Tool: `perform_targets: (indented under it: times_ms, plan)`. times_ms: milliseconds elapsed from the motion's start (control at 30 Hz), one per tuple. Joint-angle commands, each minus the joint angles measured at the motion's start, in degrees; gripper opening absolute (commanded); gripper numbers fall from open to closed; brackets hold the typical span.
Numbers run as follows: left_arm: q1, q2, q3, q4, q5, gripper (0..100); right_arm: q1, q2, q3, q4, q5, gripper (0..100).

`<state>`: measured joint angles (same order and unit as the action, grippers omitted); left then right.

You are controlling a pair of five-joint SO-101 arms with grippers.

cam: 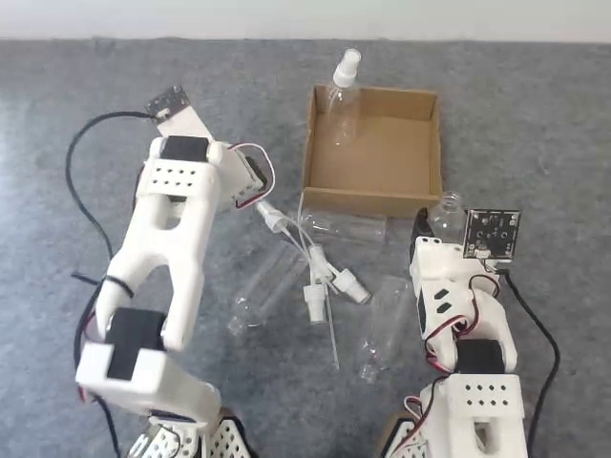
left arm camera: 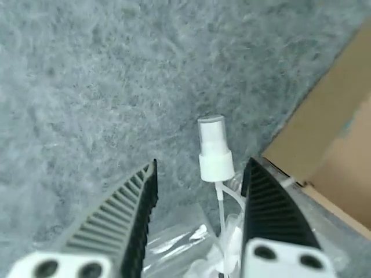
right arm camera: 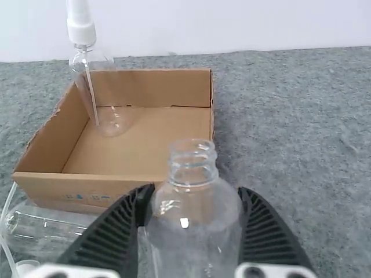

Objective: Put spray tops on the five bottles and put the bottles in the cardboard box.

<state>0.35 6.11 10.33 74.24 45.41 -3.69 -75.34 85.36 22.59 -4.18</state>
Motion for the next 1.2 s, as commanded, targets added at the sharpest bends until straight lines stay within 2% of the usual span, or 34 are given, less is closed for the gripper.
perform_targets:
  times_ms: [0,200,300,433,633,800,967,1167]
  plan:
    - [0.35,1.85,-2.95,-2.81,1.41,22,1.10,-1.27,-0.35,-1.36,-0.44,10.5]
    - [3.87,3.34,-3.82,-2.73,1.49,22,1.10,-1.27,-0.35,-1.36,-0.44,10.5]
    - [5.19,3.43,-3.82,-2.73,3.96,22,1.10,-1.27,-0.35,-1.36,-0.44,10.5]
    - [5.27,3.52,-2.95,-4.04,5.45,22,1.10,-1.27,-0.35,-1.36,-0.44,10.5]
    - [5.27,3.52,1.89,-10.37,5.19,22,1.10,-1.27,-0.35,-1.36,-0.44,10.5]
    - [5.27,3.60,2.33,-10.81,5.19,22,1.10,-1.27,-0.35,-1.36,-0.44,10.5]
    - [5.27,9.76,1.27,-12.48,5.19,22,1.10,-1.19,-0.35,-1.36,-0.44,10.5]
    - [5.45,15.82,-5.32,-8.35,5.19,22,1.10,-1.19,-0.35,-1.27,-0.44,10.5]
